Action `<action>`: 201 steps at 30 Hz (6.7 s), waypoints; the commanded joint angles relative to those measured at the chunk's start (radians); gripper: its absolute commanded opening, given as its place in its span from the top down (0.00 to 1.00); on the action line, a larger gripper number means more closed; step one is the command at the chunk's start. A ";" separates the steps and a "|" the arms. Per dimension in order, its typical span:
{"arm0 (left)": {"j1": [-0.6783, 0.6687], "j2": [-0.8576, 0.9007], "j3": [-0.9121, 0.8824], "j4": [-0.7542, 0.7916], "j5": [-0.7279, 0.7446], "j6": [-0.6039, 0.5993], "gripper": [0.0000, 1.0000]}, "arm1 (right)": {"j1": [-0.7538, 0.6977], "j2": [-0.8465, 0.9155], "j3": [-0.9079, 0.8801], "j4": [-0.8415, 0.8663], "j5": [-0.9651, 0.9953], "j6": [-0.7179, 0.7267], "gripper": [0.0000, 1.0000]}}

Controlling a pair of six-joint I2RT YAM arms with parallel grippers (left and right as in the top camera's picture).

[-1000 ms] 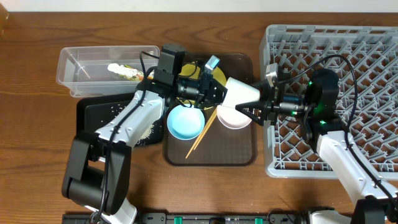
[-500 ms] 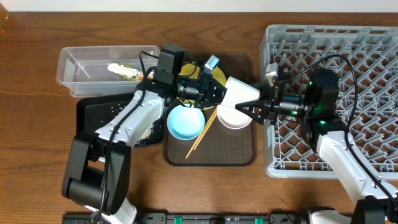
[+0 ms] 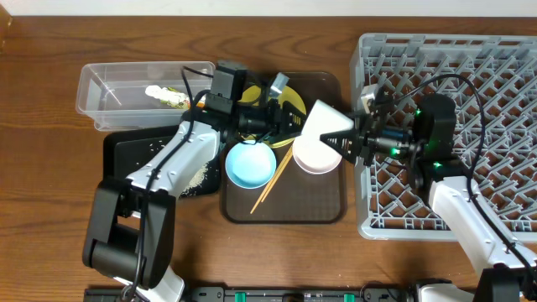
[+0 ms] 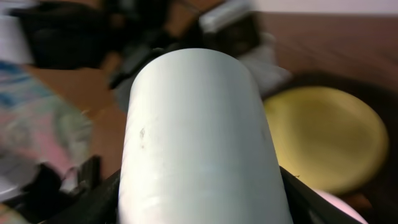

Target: Sort waste into correct bins and load items into the dishwasher rack

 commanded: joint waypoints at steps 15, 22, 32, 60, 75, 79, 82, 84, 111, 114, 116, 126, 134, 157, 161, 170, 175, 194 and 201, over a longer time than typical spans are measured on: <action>0.097 -0.394 0.002 -0.472 -0.915 0.335 0.47 | -0.152 -0.260 0.247 -0.784 0.780 -0.049 0.99; 0.097 -0.442 0.002 -0.482 -0.942 0.334 0.47 | -0.214 -0.192 0.475 -1.201 0.999 -0.033 0.99; 0.097 -0.434 0.002 -0.500 -0.942 0.334 0.47 | -0.282 -0.002 0.599 -1.386 1.088 -0.026 0.99; 0.097 -0.433 0.002 -0.515 -0.942 0.334 0.46 | -0.303 0.311 0.599 -1.319 1.098 -0.027 0.01; 0.097 -0.425 -0.013 -0.711 -1.248 0.189 0.46 | -0.109 0.208 0.693 -1.107 0.805 -0.206 0.09; 0.098 -0.425 -0.013 -0.785 -1.361 0.050 0.46 | 0.025 0.216 0.687 -1.014 0.789 -0.323 0.21; 0.117 -0.425 -0.013 -0.807 -1.364 -0.010 0.46 | 0.121 0.243 0.685 -0.978 0.801 -0.389 0.25; 0.132 -0.425 -0.013 -0.805 -1.360 -0.011 0.45 | 0.169 0.270 0.685 -0.967 0.813 -0.422 0.29; 0.153 -0.425 -0.013 -0.806 -1.357 -0.011 0.45 | 0.281 0.607 0.685 -0.928 1.017 -0.430 0.99; 0.153 -0.425 -0.013 -0.806 -1.357 -0.011 0.45 | 0.281 0.586 0.685 -0.931 1.076 -0.391 0.99; 0.153 -0.425 -0.013 -0.806 -1.353 -0.011 0.45 | 0.281 0.557 0.686 -0.932 1.113 -0.372 0.99; 0.153 -0.425 -0.013 -0.805 -1.350 -0.011 0.41 | 0.232 0.270 0.690 -0.842 1.345 -0.347 0.99; 0.153 -0.425 -0.013 -0.806 -1.350 -0.011 0.37 | 0.163 0.215 0.688 -0.663 1.680 -0.348 0.99; 0.153 -0.425 -0.013 -0.806 -1.350 -0.011 0.37 | 0.129 0.547 0.687 -0.273 2.129 -0.340 0.99; 0.153 -0.425 -0.013 -0.806 -1.350 -0.011 0.37 | 0.146 0.566 0.686 -0.278 2.127 -0.340 0.99; 0.153 -0.425 -0.013 -0.806 -1.350 -0.011 0.37 | 0.178 0.578 0.686 -0.390 2.078 -0.225 0.99; 0.153 -0.425 -0.013 -0.806 -1.350 -0.011 0.37 | 0.193 0.575 0.686 -0.530 2.016 -0.104 0.99; 0.153 -0.425 -0.013 -0.806 -1.350 -0.011 0.37 | 0.191 0.510 0.686 -0.333 2.158 -0.273 0.99; 0.153 -0.425 -0.013 -0.806 -1.349 -0.011 0.37 | 0.164 0.510 0.686 -0.245 2.166 -0.364 0.99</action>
